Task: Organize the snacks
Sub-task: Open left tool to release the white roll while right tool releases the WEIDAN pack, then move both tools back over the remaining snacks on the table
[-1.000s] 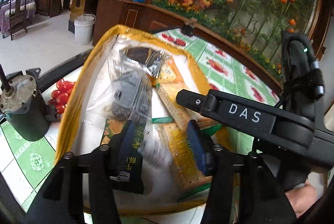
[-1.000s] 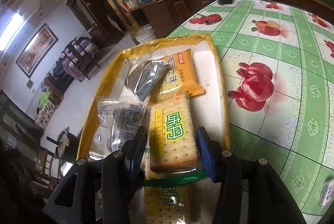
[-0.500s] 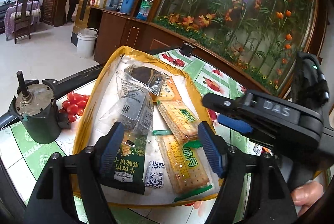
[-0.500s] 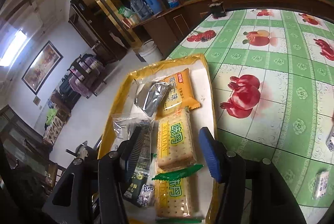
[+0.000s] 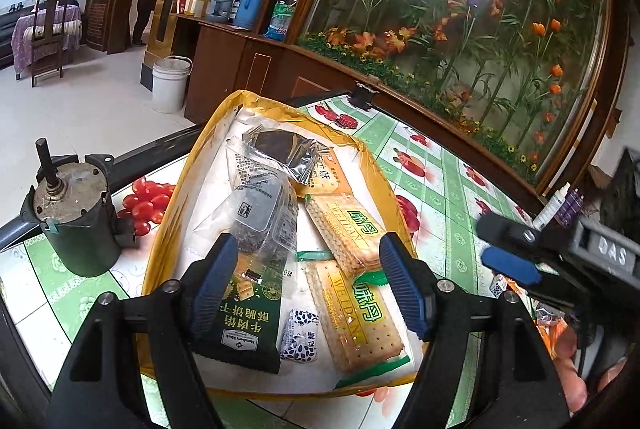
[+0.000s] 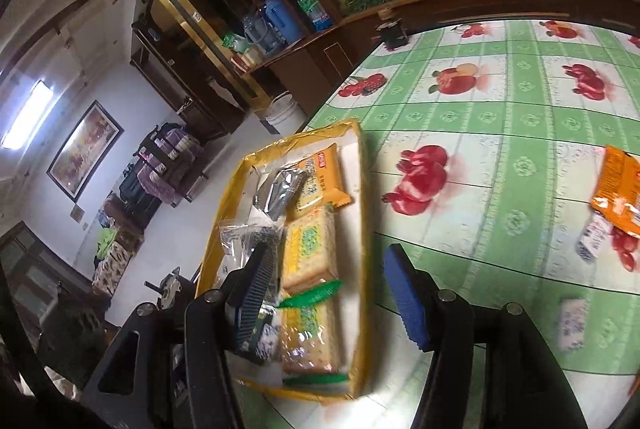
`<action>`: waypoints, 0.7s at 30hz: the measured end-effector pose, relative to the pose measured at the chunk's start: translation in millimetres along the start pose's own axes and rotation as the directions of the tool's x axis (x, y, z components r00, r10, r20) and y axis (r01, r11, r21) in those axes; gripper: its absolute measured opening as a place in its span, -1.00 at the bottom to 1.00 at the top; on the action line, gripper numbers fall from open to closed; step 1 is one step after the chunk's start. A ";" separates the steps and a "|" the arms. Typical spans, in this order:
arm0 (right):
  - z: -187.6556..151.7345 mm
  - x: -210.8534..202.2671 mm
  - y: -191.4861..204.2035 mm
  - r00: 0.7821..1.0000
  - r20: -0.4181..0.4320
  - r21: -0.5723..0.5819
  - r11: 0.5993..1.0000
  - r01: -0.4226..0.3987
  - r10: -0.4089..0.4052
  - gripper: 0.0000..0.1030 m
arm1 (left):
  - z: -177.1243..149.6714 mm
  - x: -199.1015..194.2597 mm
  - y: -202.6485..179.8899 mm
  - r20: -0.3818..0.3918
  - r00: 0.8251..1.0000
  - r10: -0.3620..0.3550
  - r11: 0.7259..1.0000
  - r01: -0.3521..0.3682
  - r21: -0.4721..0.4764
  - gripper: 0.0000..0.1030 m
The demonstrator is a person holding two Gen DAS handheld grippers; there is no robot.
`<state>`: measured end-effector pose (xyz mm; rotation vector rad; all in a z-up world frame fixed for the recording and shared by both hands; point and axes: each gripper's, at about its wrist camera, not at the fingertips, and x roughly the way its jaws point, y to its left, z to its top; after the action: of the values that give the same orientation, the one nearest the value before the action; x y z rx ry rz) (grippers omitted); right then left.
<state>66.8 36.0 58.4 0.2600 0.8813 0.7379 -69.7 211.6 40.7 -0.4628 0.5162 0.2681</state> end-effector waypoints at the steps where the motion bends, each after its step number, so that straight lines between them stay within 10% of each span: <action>1: -1.5 -3.8 -2.7 1.000 0.002 0.001 1.000 0.002 -0.002 0.17 | 0.0 0.3 0.1 -0.002 1.000 0.003 1.000 -0.003 0.000 0.42; 21: -26.2 -87.9 -106.0 0.994 0.043 0.131 0.987 0.091 -0.097 0.18 | -1.0 1.1 0.7 -0.008 0.999 0.041 0.999 -0.041 -0.015 0.42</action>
<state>60.7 -103.3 43.0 0.3471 0.8899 0.5855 -69.4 211.9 39.1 -0.4682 0.5322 0.3100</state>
